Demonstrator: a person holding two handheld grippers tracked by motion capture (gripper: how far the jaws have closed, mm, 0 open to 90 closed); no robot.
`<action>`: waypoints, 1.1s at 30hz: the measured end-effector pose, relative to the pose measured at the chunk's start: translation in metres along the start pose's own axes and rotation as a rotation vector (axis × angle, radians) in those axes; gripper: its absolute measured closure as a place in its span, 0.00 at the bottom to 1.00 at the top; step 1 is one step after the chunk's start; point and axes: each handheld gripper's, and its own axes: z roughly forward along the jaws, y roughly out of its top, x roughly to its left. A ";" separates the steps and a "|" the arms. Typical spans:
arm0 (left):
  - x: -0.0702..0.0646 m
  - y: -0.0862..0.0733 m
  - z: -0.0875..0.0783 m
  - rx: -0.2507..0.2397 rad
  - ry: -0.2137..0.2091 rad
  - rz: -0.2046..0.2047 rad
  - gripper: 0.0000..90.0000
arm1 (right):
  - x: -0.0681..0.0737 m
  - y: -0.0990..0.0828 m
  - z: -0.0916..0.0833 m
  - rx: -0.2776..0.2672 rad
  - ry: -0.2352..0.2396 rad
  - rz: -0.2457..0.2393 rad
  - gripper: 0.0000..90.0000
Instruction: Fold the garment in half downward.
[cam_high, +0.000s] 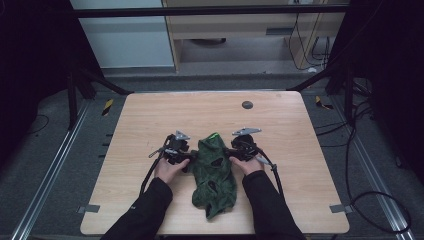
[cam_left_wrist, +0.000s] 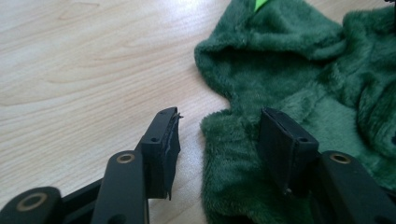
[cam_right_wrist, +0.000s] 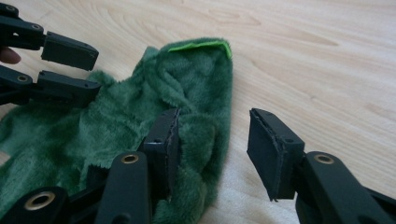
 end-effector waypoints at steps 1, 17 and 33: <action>0.000 0.000 0.001 0.004 -0.003 0.000 0.54 | 0.000 -0.001 0.001 0.004 0.003 -0.003 0.59; -0.009 -0.003 0.003 0.016 -0.009 0.032 0.75 | 0.001 -0.010 0.012 0.085 0.031 -0.004 0.75; -0.010 0.002 -0.003 0.009 -0.018 0.013 0.93 | 0.001 -0.009 0.008 0.075 0.052 -0.011 0.91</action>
